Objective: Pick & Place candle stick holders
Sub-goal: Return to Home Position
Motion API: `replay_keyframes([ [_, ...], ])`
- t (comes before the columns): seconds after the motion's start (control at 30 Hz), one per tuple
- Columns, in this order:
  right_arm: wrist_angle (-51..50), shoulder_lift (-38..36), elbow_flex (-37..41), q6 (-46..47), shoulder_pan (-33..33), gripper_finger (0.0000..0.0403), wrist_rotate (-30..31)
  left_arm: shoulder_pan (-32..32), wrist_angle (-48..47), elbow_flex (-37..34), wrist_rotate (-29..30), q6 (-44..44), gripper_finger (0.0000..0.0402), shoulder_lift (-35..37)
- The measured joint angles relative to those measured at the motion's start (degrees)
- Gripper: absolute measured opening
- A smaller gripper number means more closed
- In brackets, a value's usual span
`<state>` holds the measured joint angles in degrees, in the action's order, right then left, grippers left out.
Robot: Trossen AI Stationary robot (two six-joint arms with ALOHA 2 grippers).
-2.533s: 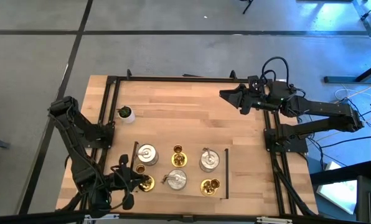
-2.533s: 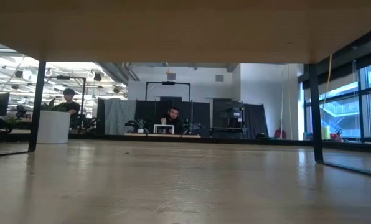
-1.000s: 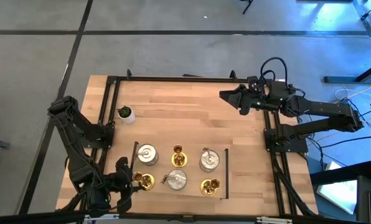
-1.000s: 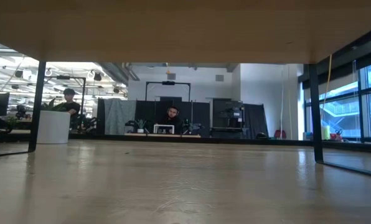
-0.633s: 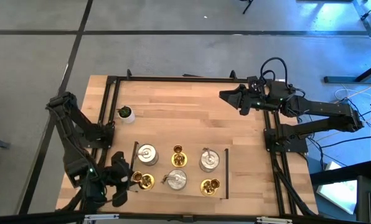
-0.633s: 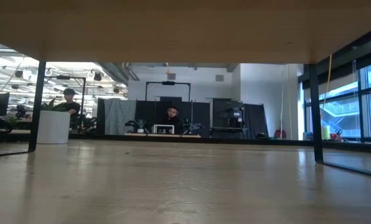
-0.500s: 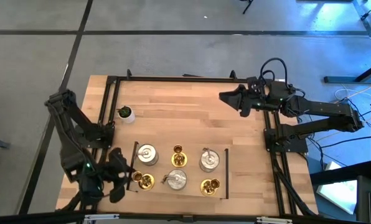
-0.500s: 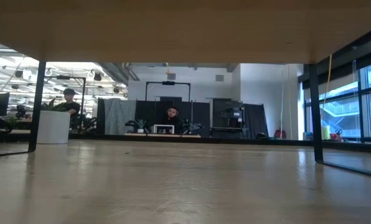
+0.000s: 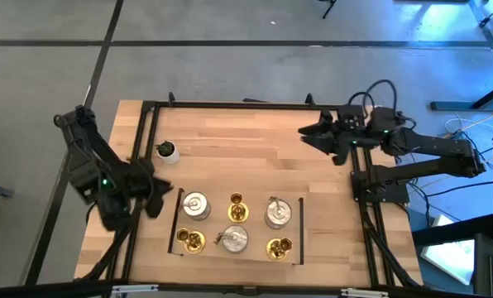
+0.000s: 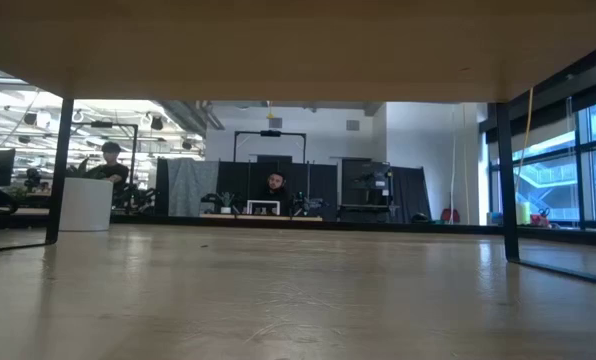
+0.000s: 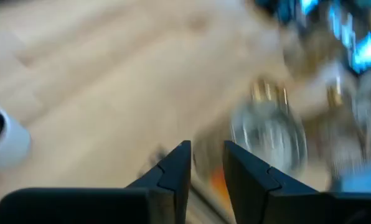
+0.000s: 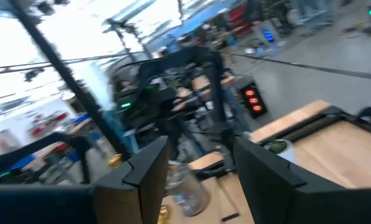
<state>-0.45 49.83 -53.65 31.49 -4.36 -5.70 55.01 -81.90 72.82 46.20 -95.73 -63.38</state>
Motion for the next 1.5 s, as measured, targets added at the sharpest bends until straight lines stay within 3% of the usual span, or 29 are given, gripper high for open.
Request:
replay_keyframes([
  [0.13, -2.9, -3.7, 0.0, -0.4, 0.0, 0.0185, -3.2, -7.1, 0.6, 0.0, 6.8, 2.1, 0.0069, 1.2],
  [0.23, -7.6, -7.5, 0.0, -1.6, 0.0, 0.0180, -3.4, -14.2, 3.8, 0.0, 8.1, 5.7, 0.0052, 1.1],
  [0.47, -22.5, -16.7, 0.0, -3.5, 0.0, 0.0140, -3.9, -31.3, 24.7, 0.0, 7.6, 27.1, 0.0009, -0.2],
  [0.63, -26.2, -21.4, 0.0, -4.9, 0.0, 0.0102, -8.1, -41.7, 43.7, 0.0, 1.6, 45.0, 0.0003, -2.3],
  [0.77, -27.8, -23.7, 0.0, -5.4, 0.0, 0.0065, -9.5, -47.6, 54.9, 0.0, -4.4, 52.5, 0.0002, -5.4],
  [1.03, -35.2, -26.3, 0.0, -4.2, 0.0, 0.0010, -13.7, -53.9, 70.1, 0.0, -16.4, 58.8, 0.0002, -14.3],
  [1.33, -38.8, -31.4, 0.0, -3.0, 0.0, 0.0005, -9.2, -60.8, 84.1, -0.1, -30.1, 61.0, 0.0002, -21.7],
  [1.5, -39.1, -33.2, 0.0, -3.2, 0.0, 0.0005, -8.5, -63.4, 86.3, 0.0, -33.5, 61.6, 0.0002, -21.9],
])
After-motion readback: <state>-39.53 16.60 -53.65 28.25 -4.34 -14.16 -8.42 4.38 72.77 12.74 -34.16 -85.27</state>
